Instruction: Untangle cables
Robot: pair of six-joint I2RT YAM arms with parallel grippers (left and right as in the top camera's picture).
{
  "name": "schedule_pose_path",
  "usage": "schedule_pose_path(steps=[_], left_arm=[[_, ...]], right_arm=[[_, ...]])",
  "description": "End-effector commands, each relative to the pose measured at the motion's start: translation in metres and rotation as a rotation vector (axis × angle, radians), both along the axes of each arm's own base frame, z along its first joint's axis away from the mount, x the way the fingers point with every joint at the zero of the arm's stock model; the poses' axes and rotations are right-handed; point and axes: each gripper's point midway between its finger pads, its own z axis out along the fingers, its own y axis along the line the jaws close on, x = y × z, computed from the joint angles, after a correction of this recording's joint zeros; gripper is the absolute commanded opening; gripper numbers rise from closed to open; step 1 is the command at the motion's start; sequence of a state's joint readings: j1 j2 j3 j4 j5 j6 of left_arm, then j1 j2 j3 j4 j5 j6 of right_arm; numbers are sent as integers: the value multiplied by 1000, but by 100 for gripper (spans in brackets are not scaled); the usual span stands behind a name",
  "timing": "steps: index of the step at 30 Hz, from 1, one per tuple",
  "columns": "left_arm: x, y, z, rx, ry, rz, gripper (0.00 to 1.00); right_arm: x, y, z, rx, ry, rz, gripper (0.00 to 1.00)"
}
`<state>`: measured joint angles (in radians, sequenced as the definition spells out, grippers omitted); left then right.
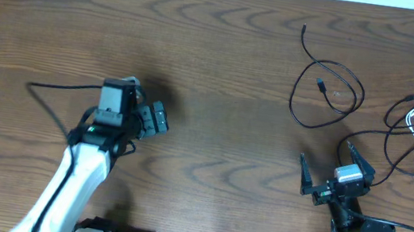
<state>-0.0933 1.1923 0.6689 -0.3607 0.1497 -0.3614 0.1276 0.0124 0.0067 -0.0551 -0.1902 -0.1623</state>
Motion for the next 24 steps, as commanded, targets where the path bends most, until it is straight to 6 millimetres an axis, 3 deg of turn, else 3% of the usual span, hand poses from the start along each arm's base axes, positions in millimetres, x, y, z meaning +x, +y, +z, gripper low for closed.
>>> schedule_pose_path(steps=[1,5,9,16,24], left_arm=[[0,4,39,11,-143,5,98],[-5,5,82,-4,-295,7,98],[-13,5,113,-14,-407,8,98],[-16,15,123,22,-447,50,98],[-39,18,112,31,-385,50,98]], right_arm=[[-1,2,0,11,3,7,99],[-1,2,0,11,4,7,99],[-1,2,0,11,3,7,99],[-1,2,0,11,4,7,99],[-1,2,0,11,4,7,99]])
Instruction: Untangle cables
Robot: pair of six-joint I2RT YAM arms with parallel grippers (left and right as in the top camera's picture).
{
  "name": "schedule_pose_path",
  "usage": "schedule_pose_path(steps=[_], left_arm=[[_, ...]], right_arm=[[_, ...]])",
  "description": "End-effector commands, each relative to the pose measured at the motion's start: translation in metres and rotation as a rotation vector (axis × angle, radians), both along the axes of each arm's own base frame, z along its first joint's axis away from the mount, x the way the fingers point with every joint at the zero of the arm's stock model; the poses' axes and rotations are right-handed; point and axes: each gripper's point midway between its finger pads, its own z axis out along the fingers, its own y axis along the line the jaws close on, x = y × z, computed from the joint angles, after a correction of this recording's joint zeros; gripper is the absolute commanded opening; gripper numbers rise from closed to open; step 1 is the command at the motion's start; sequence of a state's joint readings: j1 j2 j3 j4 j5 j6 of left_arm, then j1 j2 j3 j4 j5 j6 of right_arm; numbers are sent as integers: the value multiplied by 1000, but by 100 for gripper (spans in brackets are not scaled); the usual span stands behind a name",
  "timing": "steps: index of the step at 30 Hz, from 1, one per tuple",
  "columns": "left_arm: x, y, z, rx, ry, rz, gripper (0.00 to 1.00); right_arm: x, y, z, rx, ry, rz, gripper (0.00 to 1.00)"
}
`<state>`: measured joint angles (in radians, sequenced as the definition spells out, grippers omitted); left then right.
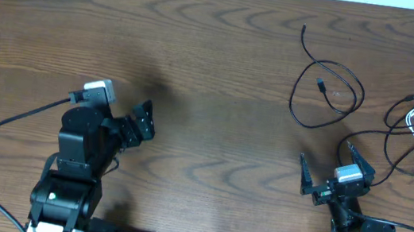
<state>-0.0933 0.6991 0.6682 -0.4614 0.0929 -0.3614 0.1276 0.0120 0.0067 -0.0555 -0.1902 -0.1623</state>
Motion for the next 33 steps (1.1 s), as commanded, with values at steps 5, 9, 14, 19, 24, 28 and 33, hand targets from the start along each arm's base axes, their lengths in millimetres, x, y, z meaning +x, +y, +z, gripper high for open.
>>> schedule_pose_path(steps=[5,9,14,19,24,28,33], left_arm=[[-28,7,-18,33,89,14,98],[-40,15,-22,58,113,43,98],[-43,15,-7,49,37,45,98],[-37,14,32,56,-146,32,98],[-42,15,72,90,-331,15,98],[-51,16,96,119,-445,6,98],[-65,17,110,128,-523,7,98]], right_arm=[[-1,2,0,11,4,7,99],[-1,2,0,11,4,7,99],[-1,2,0,11,4,7,99],[-1,2,0,11,4,7,99],[-1,2,0,11,3,7,99],[-1,2,0,11,4,7,99],[-1,2,0,11,4,7,99]])
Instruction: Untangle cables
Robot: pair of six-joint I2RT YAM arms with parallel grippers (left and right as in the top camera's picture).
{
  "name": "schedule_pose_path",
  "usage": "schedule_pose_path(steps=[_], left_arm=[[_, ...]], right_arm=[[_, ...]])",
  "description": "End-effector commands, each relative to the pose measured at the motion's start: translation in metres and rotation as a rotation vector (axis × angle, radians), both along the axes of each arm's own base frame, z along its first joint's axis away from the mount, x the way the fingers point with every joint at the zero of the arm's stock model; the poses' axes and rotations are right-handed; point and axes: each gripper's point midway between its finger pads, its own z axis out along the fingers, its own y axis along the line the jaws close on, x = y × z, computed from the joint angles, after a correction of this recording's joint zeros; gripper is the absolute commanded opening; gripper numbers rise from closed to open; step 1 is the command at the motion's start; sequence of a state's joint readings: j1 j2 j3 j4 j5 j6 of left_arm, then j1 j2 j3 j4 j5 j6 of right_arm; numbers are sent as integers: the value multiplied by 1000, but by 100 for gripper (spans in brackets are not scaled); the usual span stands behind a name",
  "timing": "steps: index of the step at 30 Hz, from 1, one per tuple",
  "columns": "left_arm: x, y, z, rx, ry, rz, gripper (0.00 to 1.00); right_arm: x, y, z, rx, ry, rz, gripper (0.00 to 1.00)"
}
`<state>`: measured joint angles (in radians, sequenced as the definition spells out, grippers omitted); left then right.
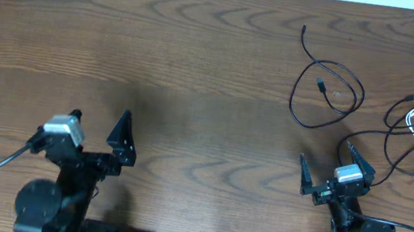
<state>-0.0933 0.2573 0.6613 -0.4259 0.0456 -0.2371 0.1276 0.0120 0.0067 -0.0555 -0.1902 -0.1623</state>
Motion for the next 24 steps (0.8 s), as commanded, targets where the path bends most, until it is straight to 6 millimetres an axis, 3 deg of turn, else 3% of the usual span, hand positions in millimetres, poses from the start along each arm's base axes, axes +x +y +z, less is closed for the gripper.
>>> schedule_pose_path(steps=[1,11,24], left_arm=[[-10,4,7,35,-55,12,98],[-24,5,-2,22,-187,15,98],[11,-14,-19,5,-467,-70,98]], right_arm=[[-1,2,0,11,4,7,99],[-1,2,0,11,4,7,99],[-1,2,0,11,4,7,99]])
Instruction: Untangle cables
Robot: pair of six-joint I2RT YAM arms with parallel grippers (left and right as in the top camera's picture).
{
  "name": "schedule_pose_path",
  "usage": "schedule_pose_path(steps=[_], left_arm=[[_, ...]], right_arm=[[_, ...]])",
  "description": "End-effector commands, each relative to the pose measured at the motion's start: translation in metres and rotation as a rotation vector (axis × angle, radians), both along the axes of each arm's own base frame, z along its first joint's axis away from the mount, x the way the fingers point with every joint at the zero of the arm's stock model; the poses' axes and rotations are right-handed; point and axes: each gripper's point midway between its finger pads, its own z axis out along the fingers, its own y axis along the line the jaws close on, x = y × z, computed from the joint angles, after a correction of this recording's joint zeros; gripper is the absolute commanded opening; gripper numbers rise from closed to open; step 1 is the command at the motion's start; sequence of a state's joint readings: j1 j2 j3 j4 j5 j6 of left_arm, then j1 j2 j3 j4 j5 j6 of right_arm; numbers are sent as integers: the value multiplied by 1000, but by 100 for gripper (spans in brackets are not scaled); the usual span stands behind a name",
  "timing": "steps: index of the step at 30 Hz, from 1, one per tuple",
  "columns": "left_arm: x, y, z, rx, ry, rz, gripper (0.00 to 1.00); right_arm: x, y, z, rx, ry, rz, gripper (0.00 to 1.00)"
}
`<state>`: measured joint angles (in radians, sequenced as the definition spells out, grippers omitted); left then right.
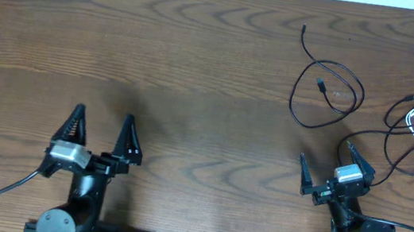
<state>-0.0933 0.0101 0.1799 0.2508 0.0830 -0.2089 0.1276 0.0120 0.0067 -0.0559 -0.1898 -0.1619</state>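
Note:
One black cable (324,87) lies looped on the table at the right, apart from the rest. Further right, another black cable (405,142) runs past a coiled white cable. My left gripper (102,124) stands open near the front left, empty, far from all cables. My right gripper (324,162) is open too, just left of the black cable's lower run, holding nothing.
The wooden table (198,59) stretches wide between the two arms. A short black cable end lies at the right edge. The left arm's own lead trails off the front left.
My left gripper has drawn back slightly toward the front and now points straight away from the base with both fingers spread. The right arm and cables have not moved.
My left arm first reached out over the left of the table, gripper near the middle left. At each later moment it stood closer to its base, and now rests upright and open there. The right gripper stayed open and still throughout, and the cables kept their places.

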Motion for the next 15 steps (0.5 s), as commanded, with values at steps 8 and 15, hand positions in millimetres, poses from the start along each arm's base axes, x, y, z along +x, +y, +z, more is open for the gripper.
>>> schedule_pose_path(steps=[8,15], left_arm=[[16,-6,-53,30,42,-17,98],[24,-6,-87,137,173,4,98]], right_arm=[[-1,2,0,11,3,7,99],[-1,2,0,11,3,7,99]])
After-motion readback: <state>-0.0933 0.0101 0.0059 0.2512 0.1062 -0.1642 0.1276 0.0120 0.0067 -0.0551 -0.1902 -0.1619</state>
